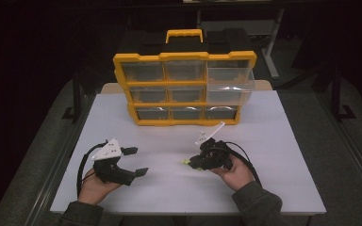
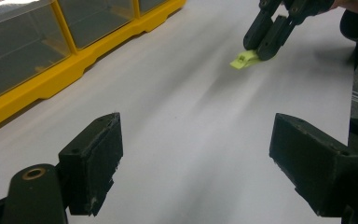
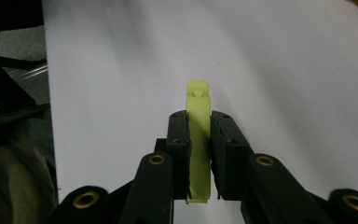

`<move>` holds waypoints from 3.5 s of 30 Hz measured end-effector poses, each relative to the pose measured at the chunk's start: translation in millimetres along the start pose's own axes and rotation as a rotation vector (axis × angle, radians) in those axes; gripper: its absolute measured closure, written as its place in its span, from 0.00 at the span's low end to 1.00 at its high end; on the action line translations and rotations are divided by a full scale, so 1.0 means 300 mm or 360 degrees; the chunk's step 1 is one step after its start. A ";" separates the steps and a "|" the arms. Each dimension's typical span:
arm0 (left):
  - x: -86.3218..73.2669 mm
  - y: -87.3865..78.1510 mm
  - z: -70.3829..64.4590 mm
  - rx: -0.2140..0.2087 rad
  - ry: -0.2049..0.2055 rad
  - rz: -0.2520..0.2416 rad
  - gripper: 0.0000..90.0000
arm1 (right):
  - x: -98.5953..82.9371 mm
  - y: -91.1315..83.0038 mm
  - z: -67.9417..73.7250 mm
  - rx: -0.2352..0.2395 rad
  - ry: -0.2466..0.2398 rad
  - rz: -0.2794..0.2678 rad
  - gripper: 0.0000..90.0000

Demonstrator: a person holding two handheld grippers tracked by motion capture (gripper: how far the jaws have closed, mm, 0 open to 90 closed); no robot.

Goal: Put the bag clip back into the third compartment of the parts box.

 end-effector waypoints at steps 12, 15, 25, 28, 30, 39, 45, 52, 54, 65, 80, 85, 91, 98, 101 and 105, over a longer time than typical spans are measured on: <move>0.002 -0.004 -0.002 -0.0001 0.0001 -0.0005 0.19 | 0.052 -0.085 0.035 0.0088 -0.0050 -0.0008 0.85; 0.001 -0.004 -0.002 -0.0002 0.0002 -0.0001 0.19 | 0.060 -0.103 0.037 0.0118 -0.0060 -0.0016 0.85; 0.002 0.000 -0.005 -0.0007 -0.0007 -0.0003 0.19 | 0.097 -0.167 0.056 0.0144 -0.0093 -0.0029 0.86; 0.005 0.001 -0.004 -0.0004 -0.0008 -0.0011 0.19 | 0.110 -0.181 0.062 0.0150 -0.0098 -0.0023 0.86; 0.002 -0.002 -0.003 -0.0005 -0.0003 0.0003 0.19 | 0.117 -0.190 0.065 0.0156 -0.0106 -0.0019 0.86; 0.003 -0.002 0.000 -0.0003 0.0004 -0.0011 0.19 | 0.168 -0.254 0.096 0.0191 -0.0171 -0.0053 0.86; 0.002 -0.004 0.000 -0.0008 0.0007 -0.0005 0.19 | 0.194 -0.294 0.118 0.0213 -0.0147 -0.0038 0.86; 0.001 -0.005 0.001 -0.0005 -0.0010 -0.0010 0.19 | 0.234 -0.328 0.141 0.0217 -0.0180 -0.0046 0.86; -0.001 -0.009 0.002 -0.0009 -0.0009 0.0005 0.19 | 0.245 -0.337 0.147 0.0217 -0.0197 -0.0037 0.86; -0.001 -0.011 0.001 -0.0013 -0.0008 0.0000 0.19 | 0.305 -0.382 0.179 0.0226 -0.0244 -0.0046 0.86; -0.003 -0.014 0.003 -0.0012 -0.0022 -0.0002 0.19 | 0.378 -0.453 0.208 0.0223 -0.0302 -0.0088 0.86; -0.003 -0.014 0.003 -0.0013 -0.0028 -0.0011 0.19 | 0.403 -0.475 0.209 0.0235 -0.0308 -0.0101 0.86; -0.003 -0.017 0.003 -0.0013 -0.0030 -0.0006 0.19 | 0.431 -0.504 0.202 0.0232 -0.0303 -0.0114 0.86; -0.003 -0.018 0.005 -0.0012 -0.0024 -0.0006 0.19 | 0.457 -0.535 0.197 0.0233 -0.0304 -0.0134 0.86; -0.004 -0.020 0.006 -0.0011 -0.0025 -0.0006 0.19 | 0.466 -0.547 0.192 0.0234 -0.0289 -0.0140 0.86; -0.005 -0.021 0.007 -0.0012 -0.0024 -0.0004 0.19 | 0.478 -0.563 0.178 0.0236 -0.0269 -0.0154 0.86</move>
Point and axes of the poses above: each handheld gripper's, and its own axes: y roughly forward along the jaws, x roughly out of its top, z roughly to its left, the point moved 7 cm from there along y, roughly forward along the jaws, and after that the axes turned 15 degrees about y, right-handed, at the moved point
